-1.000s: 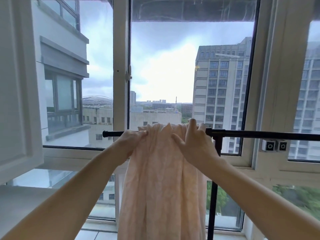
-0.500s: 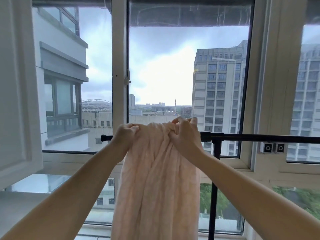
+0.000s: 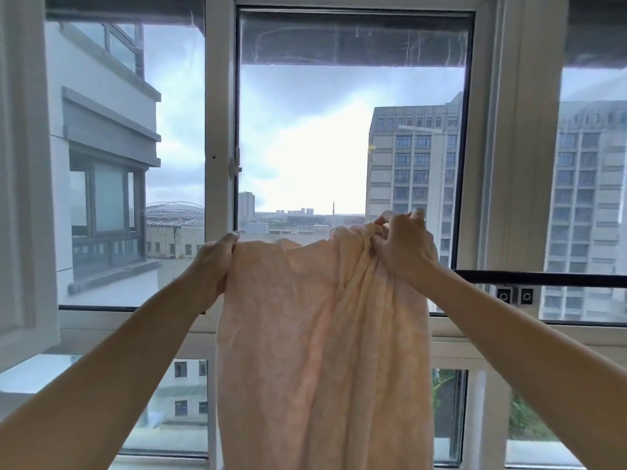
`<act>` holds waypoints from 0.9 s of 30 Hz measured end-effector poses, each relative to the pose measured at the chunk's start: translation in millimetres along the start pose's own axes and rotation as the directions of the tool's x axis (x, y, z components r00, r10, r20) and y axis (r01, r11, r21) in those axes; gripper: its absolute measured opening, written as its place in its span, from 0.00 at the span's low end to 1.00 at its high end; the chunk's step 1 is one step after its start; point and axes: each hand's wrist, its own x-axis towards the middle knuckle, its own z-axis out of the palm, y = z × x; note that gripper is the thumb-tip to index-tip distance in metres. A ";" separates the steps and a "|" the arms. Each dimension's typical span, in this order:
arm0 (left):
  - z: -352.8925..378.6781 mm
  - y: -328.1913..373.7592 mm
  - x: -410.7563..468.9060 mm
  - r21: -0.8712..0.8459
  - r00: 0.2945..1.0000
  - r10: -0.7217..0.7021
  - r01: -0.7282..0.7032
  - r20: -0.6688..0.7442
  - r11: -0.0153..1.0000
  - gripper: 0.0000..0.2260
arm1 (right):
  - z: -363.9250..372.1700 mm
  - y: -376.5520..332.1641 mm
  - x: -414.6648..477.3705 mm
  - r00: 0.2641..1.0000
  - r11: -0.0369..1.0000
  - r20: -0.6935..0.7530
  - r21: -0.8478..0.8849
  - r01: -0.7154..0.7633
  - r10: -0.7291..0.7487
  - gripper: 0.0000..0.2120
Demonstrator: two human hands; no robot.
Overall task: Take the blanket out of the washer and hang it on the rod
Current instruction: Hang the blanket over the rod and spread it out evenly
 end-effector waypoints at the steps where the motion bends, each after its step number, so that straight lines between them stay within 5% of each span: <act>1: 0.0 -1.0 0.8 0.031 1.000 -0.006 0.006 -0.001 1.000 0.13 | -0.5 3.4 -1.0 1.000 1.000 0.023 -0.018 -0.002 0.003 0.12; 6: 4.6 -5.6 1.6 0.193 0.999 0.023 -0.027 0.026 0.981 0.10 | -6.9 22.5 -1.4 0.986 0.991 0.157 -0.133 -0.030 0.051 0.12; 10: 12.9 -8.9 -5.8 0.234 0.995 0.050 -0.069 0.088 0.970 0.07 | -20.6 19.8 -3.4 0.926 0.851 0.301 -0.524 -0.040 0.229 0.21; 12: 15.9 -11.8 -8.9 0.249 0.992 0.069 -0.094 0.107 0.964 0.10 | -24.7 13.8 -7.0 0.960 0.815 0.257 -0.577 0.058 0.114 0.16; 15: 19.0 -13.1 -12.8 0.255 0.989 0.101 -0.127 0.113 0.959 0.11 | -18.5 1.9 -13.0 0.924 0.881 0.311 -0.341 0.328 -0.223 0.12; 18: 17.4 -11.7 -13.5 0.264 0.988 0.115 -0.140 0.106 0.954 0.07 | -1.2 -15.7 -19.1 0.845 0.861 0.351 -0.166 0.481 -0.404 0.16; 22: 6.5 -9.9 -8.2 0.291 0.992 0.101 -0.120 0.080 0.949 0.13 | 26.4 -38.7 -21.9 0.777 0.811 0.354 -0.082 0.580 -0.520 0.16; 27: -11.3 -7.8 0.0 0.299 0.989 0.138 -0.145 0.045 0.943 0.06 | 53.5 -66.0 -21.8 0.760 0.808 0.329 0.018 0.589 -0.561 0.16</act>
